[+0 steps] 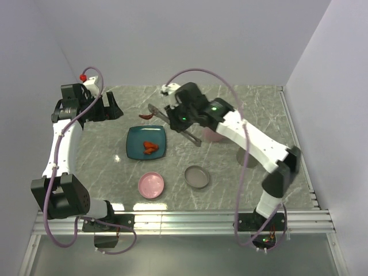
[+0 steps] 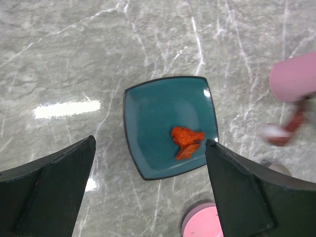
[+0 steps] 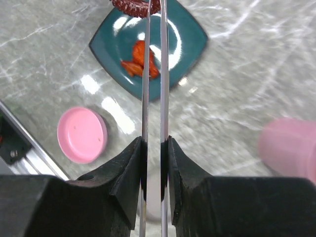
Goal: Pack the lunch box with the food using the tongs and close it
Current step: Place the fake food in the packing box.
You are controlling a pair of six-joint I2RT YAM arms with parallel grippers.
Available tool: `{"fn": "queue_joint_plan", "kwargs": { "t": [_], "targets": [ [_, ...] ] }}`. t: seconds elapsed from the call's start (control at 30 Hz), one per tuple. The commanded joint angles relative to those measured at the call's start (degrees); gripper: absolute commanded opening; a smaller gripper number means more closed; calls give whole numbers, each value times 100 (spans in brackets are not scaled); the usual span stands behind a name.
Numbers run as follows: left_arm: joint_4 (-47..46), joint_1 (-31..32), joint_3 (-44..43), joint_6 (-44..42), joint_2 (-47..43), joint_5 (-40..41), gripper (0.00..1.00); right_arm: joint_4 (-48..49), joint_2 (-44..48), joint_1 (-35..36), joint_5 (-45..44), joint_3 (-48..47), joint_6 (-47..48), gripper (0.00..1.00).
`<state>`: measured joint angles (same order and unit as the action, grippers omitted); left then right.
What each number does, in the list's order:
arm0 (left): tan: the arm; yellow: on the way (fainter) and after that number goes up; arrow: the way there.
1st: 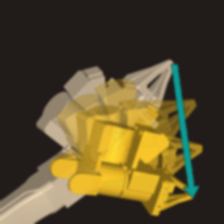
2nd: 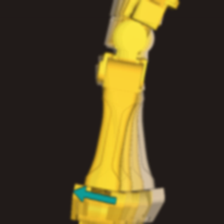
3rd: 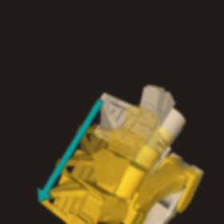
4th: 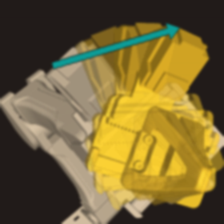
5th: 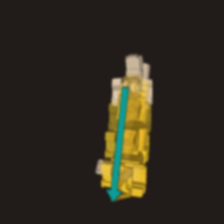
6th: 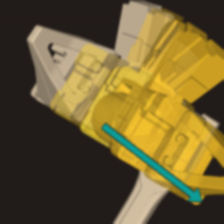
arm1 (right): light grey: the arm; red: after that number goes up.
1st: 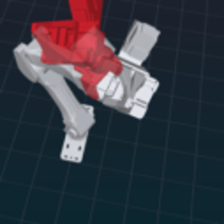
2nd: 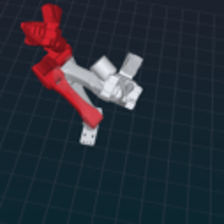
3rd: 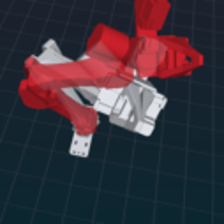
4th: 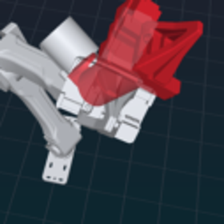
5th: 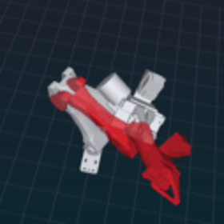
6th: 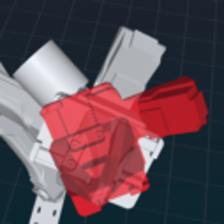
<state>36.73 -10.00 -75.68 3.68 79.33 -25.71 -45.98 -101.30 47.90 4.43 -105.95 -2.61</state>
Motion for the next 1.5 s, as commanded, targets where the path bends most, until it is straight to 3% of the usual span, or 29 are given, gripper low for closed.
{"fn": "queue_joint_plan", "kwargs": {
  "t": [0.0,0.2,0.6,1.03,1.27,1.47],
  "targets": [
    [1,-37,-246,-87,-146,-320,99,107,1005,-341,234,503,410,0],
    [-17,-63,-298,-87,-41,-513,99,-25,2236,-974,568,1383,665,0],
    [1,-55,-395,-140,153,-566,99,-1132,3915,-3258,902,2474,1780,0],
    [10,-64,-325,-254,39,-628,99,-2599,4100,-5658,1289,2562,3214,0],
    [10,-64,-351,-280,65,-680,100,-2996,4302,-6432,1192,2816,3846,0],
    [-34,-64,-333,-245,118,-724,99,-3058,4259,-6539,1192,2869,3944,0]
  ]
}}
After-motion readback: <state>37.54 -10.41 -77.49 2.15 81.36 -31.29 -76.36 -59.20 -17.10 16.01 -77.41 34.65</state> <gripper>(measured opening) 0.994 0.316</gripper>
